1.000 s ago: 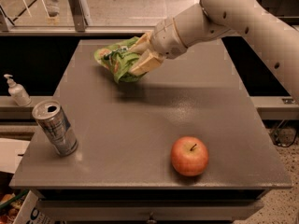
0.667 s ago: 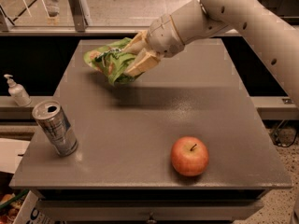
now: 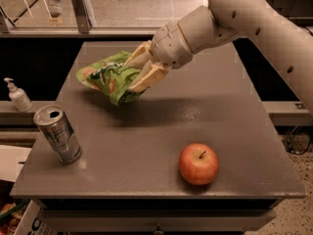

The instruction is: Move green rice chip bag near redbull can

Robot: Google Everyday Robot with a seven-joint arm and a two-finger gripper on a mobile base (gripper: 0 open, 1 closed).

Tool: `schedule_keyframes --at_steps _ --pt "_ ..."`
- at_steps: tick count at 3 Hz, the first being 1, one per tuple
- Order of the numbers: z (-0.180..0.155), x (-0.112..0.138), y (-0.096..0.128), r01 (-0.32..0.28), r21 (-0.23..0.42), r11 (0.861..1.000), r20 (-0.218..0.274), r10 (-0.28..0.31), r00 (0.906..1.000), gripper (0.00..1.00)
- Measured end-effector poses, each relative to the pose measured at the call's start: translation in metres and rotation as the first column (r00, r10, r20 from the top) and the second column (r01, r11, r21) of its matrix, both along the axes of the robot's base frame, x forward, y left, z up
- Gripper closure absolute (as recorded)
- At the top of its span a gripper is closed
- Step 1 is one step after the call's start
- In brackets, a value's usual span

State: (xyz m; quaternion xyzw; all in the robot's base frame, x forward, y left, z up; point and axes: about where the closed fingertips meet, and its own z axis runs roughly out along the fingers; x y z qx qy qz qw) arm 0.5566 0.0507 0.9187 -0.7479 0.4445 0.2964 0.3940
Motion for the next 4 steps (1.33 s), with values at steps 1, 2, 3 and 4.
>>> schedule_keyframes --at_steps 1,2,3,4 --pt "-0.002 -0.024 0.005 -0.034 0.013 0.999 -0.005 0.034 0.9994 1.0" --pt "-0.005 -0.045 0.013 -0.063 0.022 0.998 -0.004 0.063 0.998 1.0" --pt "-0.014 -0.06 0.021 -0.078 0.025 0.997 -0.019 0.079 0.9967 1.0" --pt "-0.019 -0.069 0.032 -0.11 0.039 0.993 -0.032 0.111 0.9933 1.0"
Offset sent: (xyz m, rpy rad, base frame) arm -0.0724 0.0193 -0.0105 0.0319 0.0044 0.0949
